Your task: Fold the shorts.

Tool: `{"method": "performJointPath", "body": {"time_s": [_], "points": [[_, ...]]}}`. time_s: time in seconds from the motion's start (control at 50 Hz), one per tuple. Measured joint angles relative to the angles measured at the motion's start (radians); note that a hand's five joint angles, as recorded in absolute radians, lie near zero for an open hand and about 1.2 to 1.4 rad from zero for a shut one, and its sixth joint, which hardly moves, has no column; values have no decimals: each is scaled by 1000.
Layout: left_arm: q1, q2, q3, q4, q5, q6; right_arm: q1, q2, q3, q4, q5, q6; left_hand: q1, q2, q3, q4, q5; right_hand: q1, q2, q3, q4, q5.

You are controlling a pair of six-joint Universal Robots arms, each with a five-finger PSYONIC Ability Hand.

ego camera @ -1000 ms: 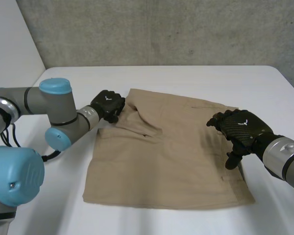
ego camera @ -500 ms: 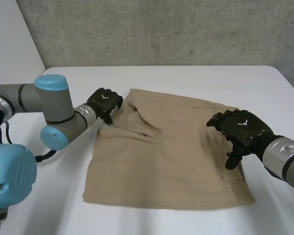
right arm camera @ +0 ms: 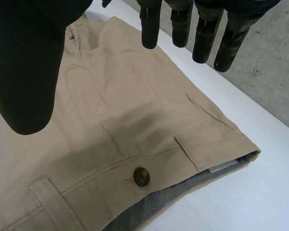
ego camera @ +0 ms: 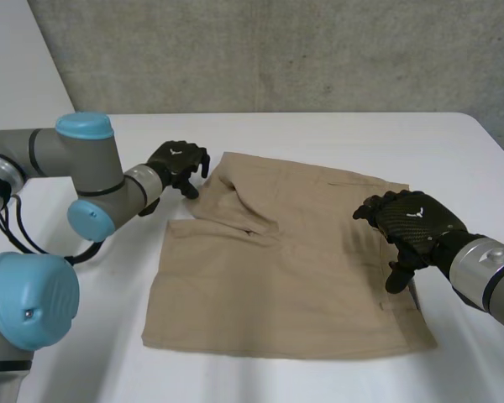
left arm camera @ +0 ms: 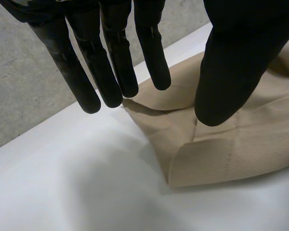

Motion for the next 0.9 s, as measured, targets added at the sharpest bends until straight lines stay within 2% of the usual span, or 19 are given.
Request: {"method": "performJointPath", "body": {"time_s": [0.9], "points": [[2,-63,27,-49,-1,5,-2,2,-1,-5,-1,0,-19,-16,-19,-18,-10,0,0,0,0,0]]}}
